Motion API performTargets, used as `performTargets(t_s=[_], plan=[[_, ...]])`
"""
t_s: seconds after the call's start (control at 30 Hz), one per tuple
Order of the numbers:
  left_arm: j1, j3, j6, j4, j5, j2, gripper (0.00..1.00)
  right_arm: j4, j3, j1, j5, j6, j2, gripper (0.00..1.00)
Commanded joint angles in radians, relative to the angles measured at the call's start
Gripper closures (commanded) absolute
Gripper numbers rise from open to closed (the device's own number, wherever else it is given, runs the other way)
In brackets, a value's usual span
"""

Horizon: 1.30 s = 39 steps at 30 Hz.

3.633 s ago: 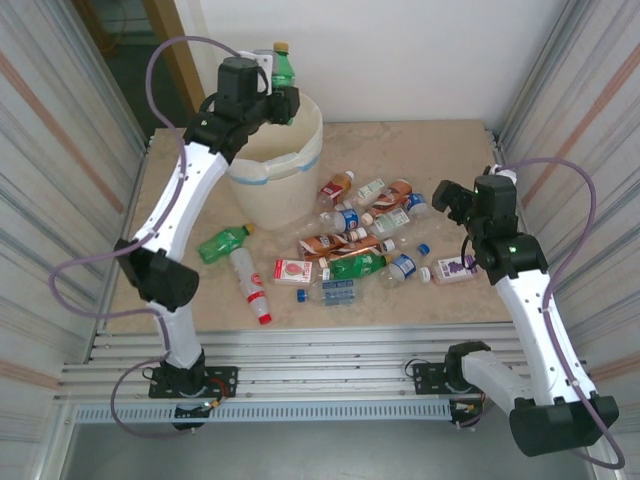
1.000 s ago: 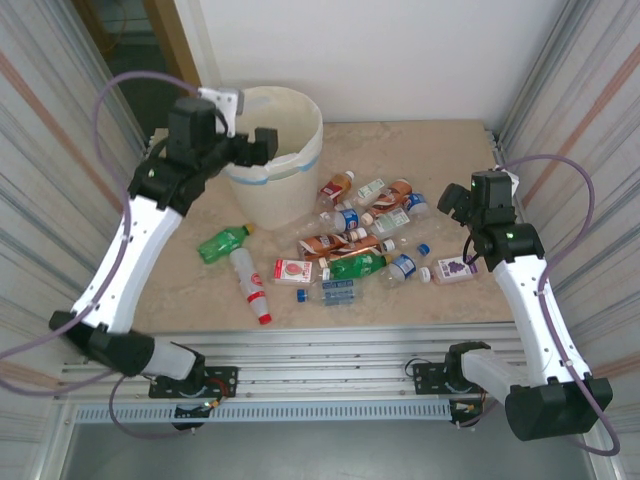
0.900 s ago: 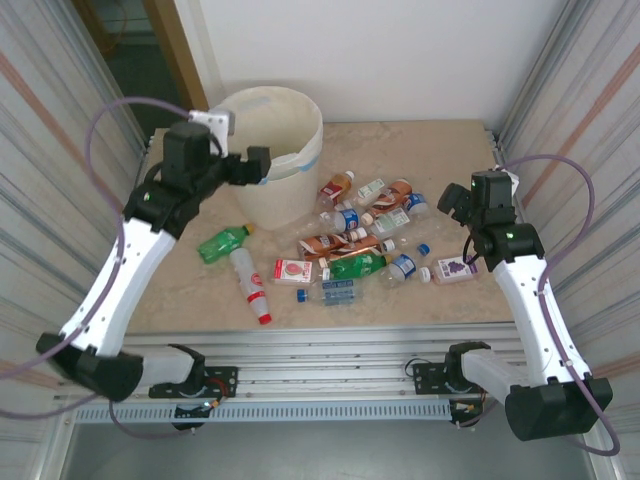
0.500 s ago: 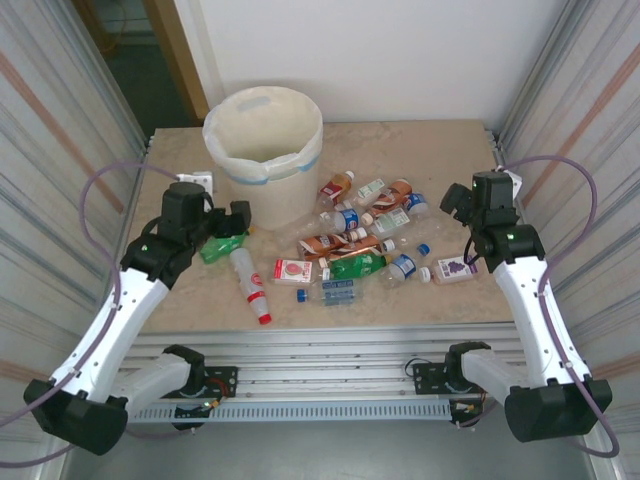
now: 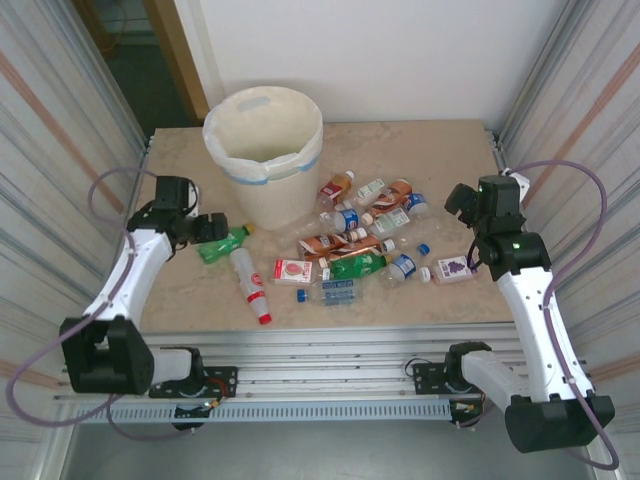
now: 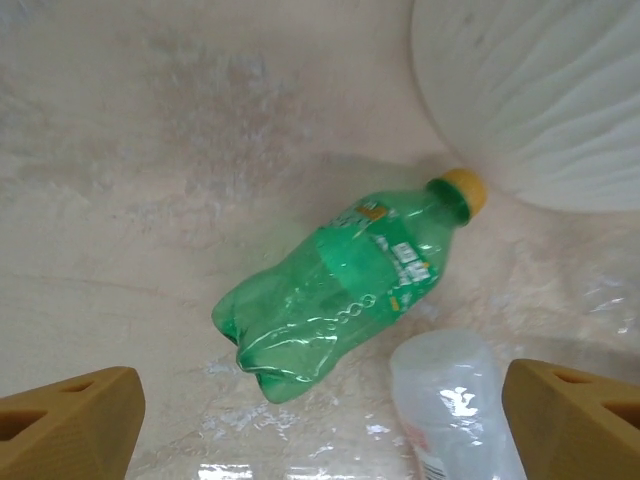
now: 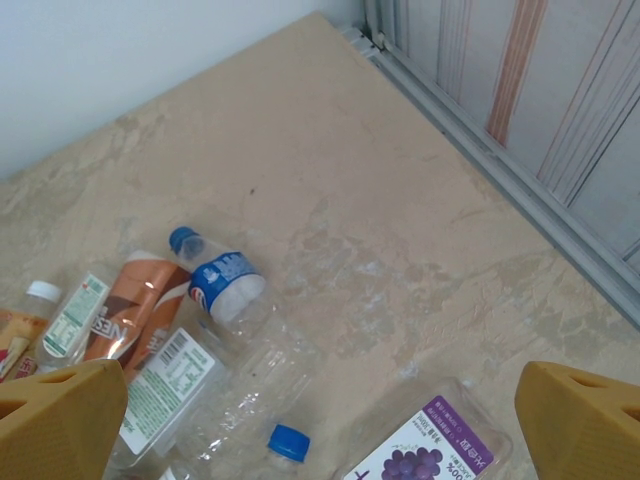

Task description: Put the plastic bottles in the bin

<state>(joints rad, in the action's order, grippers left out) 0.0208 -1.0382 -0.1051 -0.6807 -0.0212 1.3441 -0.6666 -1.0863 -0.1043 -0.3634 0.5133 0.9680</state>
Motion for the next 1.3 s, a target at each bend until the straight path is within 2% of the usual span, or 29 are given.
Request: performTargets(t_s=[0.0, 0.27, 0.4, 0.97, 1.27], plan=[[-0.025, -0.034, 0.099, -0.025, -0.094, 0.056, 0.08, 0.002, 0.009, 0.002, 0.010, 0.000, -0.009, 0.02], [-0.040, -0.089, 0.173, -0.019, -0.150, 0.203, 0.01, 0.001, 0.008, 0.001, 0.015, 0.002, 0.011, 0.02], [-0.040, -0.113, 0.184, -0.017, -0.158, 0.260, 0.02, -0.001, 0.005, 0.000, 0.020, 0.003, 0.015, 0.02], [-0.035, -0.161, 0.164, -0.010, -0.079, 0.399, 0.01, -0.001, -0.001, 0.000, 0.020, -0.003, 0.015, 0.02], [-0.042, -0.176, 0.131, 0.000, -0.021, 0.453, 0.11, -0.006, -0.012, -0.002, 0.028, -0.005, 0.062, 0.02]])
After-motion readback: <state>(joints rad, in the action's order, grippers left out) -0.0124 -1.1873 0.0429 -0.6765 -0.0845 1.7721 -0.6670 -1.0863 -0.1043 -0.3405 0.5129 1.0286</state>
